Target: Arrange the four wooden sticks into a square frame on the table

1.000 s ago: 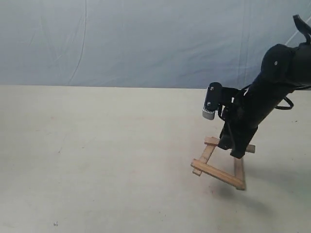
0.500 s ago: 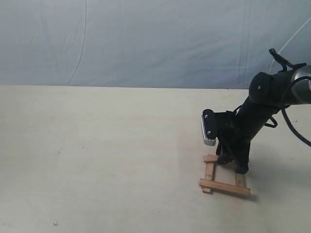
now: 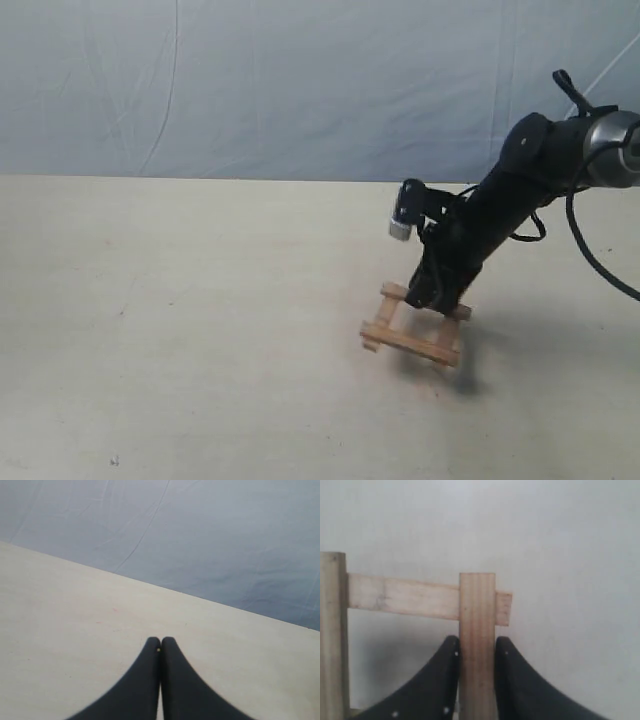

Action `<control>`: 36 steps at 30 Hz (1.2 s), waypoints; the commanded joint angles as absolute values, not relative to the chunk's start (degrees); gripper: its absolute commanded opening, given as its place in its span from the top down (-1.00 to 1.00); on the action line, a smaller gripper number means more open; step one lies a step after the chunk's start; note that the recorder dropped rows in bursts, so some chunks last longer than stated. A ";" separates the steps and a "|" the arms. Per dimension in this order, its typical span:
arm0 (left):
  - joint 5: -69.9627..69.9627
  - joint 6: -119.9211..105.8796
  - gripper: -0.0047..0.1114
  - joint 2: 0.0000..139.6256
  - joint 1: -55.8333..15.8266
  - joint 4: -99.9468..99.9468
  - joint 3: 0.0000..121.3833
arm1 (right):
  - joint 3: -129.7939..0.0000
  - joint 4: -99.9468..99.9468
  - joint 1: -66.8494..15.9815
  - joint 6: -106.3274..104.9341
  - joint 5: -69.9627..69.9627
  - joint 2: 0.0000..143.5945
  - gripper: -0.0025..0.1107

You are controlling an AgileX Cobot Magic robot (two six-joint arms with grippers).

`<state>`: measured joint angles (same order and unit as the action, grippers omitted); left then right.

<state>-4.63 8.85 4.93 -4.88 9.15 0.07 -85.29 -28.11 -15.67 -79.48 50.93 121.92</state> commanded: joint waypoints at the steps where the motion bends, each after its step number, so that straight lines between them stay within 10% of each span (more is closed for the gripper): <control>1: -4.55 8.72 0.92 4.59 -4.76 9.41 0.00 | -90.54 -34.54 -15.86 -42.20 48.82 122.05 0.97; 8: -4.45 8.72 0.92 4.59 -4.76 9.41 0.00 | -92.75 3.74 -30.10 21.59 49.09 123.44 0.97; 24: -4.66 8.72 0.92 4.59 -4.76 9.41 0.00 | -92.75 8.91 -39.47 42.38 41.09 128.61 0.97; 30: -4.66 8.72 0.92 4.59 -4.76 9.41 0.00 | -92.88 8.40 -39.37 42.09 41.57 127.77 0.05; 36: -4.66 8.72 0.92 4.59 -4.76 9.41 0.00 | -92.88 11.15 -36.34 39.73 45.89 121.30 0.96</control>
